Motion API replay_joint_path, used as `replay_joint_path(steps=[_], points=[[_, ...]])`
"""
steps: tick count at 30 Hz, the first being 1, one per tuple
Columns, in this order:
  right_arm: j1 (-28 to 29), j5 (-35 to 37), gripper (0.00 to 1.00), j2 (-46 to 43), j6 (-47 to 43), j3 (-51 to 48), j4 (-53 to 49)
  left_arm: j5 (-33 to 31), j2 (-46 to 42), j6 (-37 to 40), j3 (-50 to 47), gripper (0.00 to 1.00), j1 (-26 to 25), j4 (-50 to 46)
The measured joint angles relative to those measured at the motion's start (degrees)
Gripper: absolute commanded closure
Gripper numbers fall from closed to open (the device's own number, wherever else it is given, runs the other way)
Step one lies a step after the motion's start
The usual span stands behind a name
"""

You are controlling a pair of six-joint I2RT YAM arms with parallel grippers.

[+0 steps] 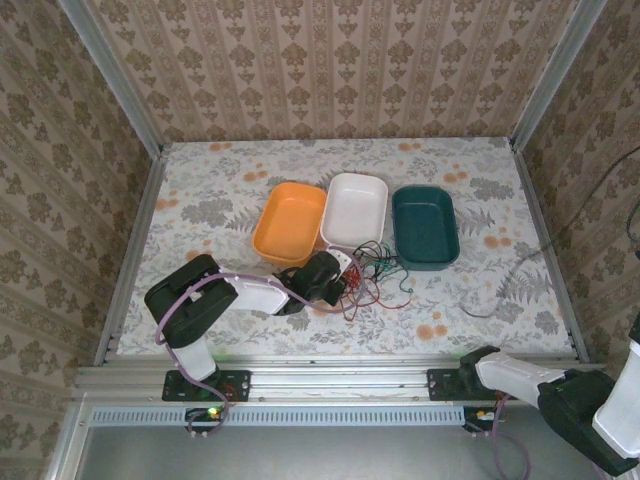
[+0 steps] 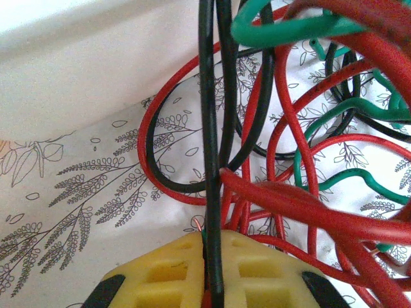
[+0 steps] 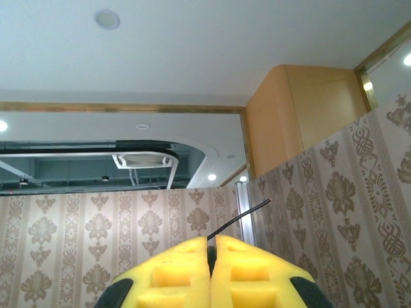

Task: Untangle the cables

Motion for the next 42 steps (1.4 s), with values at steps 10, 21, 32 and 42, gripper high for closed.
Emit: replay_joint_path(steps=[10, 21, 32, 42], points=[[0.0, -2.75, 1.0, 10.58, 3.65, 4.42, -9.92, -4.55, -1.46, 1.46, 0.0, 1.0, -1.68, -2.69], [-4.79, -2.58, 1.0, 19.63, 1.01, 2.89, -12.26, -6.43, -2.82, 2.05, 0.0, 1.0, -1.84, -6.45], [-7.02, -8.46, 1.0, 17.64, 9.07, -4.48, -19.54, -6.51, -2.82, 2.05, 0.0, 1.0, -1.84, -6.47], [-7.02, -14.38, 1.0, 16.41, 14.86, -12.09, -26.01, -6.54, -2.82, 2.21, 0.02, 1.0, -1.84, -6.54]])
